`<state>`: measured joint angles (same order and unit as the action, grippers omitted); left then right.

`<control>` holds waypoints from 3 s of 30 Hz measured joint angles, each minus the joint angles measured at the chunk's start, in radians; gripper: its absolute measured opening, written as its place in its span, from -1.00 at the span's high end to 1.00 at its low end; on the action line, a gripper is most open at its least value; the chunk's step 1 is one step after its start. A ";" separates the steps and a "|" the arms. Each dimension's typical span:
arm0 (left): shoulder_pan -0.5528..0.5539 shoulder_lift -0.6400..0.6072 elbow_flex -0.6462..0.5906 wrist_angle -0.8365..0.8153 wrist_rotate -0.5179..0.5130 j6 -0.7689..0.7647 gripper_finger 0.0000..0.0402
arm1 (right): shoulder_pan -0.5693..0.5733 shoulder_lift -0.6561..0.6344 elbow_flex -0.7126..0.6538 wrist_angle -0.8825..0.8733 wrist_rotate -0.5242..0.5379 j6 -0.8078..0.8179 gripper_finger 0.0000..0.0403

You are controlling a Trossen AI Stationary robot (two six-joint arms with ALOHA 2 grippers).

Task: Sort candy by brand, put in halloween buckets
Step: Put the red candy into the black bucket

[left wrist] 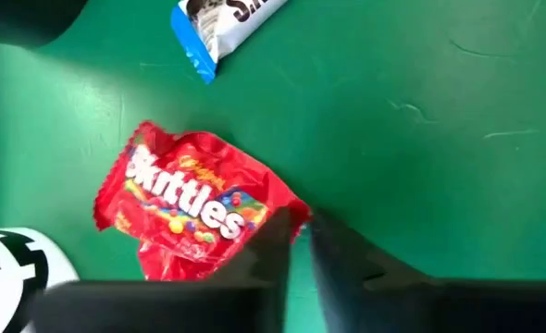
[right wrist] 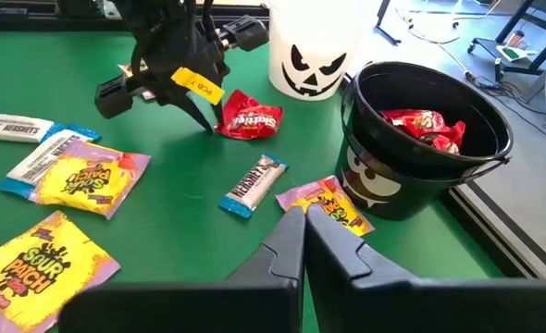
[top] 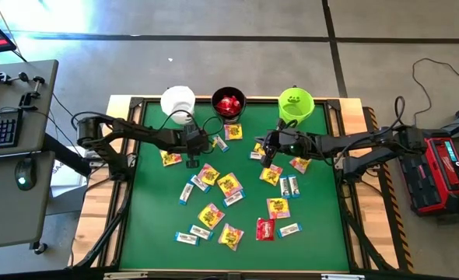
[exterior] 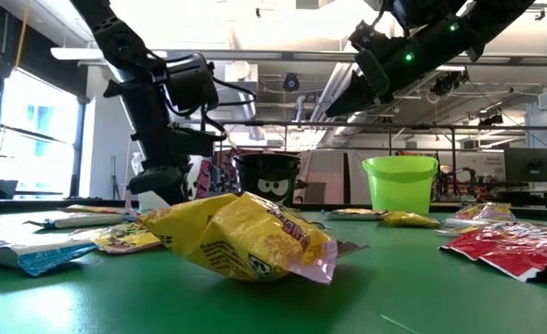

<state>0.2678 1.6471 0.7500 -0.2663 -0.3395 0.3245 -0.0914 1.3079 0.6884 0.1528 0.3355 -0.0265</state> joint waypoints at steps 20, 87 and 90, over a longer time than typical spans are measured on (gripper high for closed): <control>-0.001 -0.154 0.123 -0.009 -0.009 -0.008 1.00 | 0.000 0.000 0.000 -0.001 0.000 0.002 1.00; 0.044 -0.008 -0.070 0.139 -0.164 0.849 0.93 | 0.000 0.000 0.000 -0.029 -0.001 -0.023 0.77; 0.034 -0.008 -0.070 0.144 -0.194 0.849 0.97 | 0.000 0.000 0.000 -0.029 -0.001 -0.023 0.77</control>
<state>0.3017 1.6390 0.6796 -0.1228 -0.5332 1.1733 -0.0914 1.3079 0.6884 0.1234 0.3344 -0.0490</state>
